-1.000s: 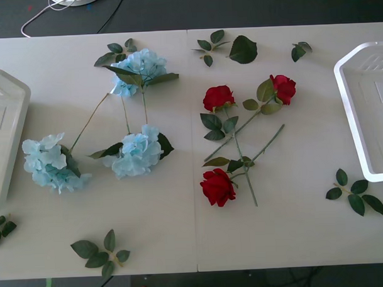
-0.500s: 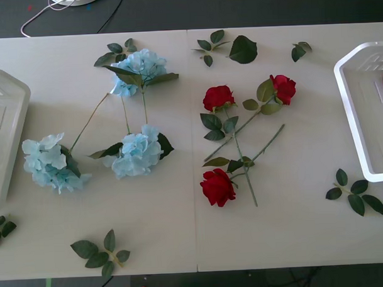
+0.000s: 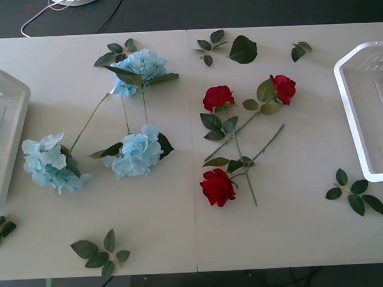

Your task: Place the red flowers into the right box and the blue flowers into the left box. If a person shows an open palm, hand one flower to the person first, then continue sorting.

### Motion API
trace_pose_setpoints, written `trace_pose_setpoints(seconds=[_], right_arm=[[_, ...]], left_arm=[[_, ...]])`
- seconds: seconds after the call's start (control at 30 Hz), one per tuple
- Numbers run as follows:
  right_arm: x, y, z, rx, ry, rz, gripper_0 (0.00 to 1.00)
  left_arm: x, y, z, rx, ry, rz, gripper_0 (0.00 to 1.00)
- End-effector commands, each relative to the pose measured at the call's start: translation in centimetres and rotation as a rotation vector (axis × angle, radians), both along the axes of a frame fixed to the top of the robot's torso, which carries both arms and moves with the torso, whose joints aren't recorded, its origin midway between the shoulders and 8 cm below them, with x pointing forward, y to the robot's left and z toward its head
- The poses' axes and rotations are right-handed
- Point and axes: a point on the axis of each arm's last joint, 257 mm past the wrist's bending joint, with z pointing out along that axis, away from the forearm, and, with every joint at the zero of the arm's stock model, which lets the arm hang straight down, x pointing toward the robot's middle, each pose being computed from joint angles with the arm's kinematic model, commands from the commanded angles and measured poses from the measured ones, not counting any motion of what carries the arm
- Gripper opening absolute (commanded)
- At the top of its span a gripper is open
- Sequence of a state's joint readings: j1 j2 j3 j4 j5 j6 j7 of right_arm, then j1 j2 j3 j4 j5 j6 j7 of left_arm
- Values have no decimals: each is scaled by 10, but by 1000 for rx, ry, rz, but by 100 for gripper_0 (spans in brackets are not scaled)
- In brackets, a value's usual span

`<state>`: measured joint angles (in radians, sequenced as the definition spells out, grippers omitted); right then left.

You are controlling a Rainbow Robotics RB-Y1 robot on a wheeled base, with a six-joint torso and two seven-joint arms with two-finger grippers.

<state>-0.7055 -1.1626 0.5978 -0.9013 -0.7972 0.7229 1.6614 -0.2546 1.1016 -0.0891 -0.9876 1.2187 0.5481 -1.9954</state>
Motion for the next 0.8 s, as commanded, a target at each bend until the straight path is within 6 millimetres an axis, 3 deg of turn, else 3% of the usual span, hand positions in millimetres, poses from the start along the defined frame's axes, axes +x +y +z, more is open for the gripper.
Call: trace_pose_setpoints(seconds=[0.03,0.17,0.3,0.37,0.5,0.67,0.8], right_arm=[[0,13,-5,62,-2,-11,100],[-4,34,0,149,11,-27,100],[-14,65,4,254,42,-69,100],[-20,87,5,324,51,-113,100],[-27,123,7,428,46,-209,100],[-34,185,3,607,-3,-396,100],[-31,229,-4,714,-34,-493,100]], left_arm=[[21,-9,32,-14,-51,-19,100],[27,-25,59,-76,-39,-47,100],[35,-56,104,-162,-32,-110,100],[40,-77,135,-223,-28,-153,100],[47,-107,175,-296,-25,-205,100],[58,-164,224,-478,-13,-226,100],[79,-215,241,-657,-7,-174,100]])
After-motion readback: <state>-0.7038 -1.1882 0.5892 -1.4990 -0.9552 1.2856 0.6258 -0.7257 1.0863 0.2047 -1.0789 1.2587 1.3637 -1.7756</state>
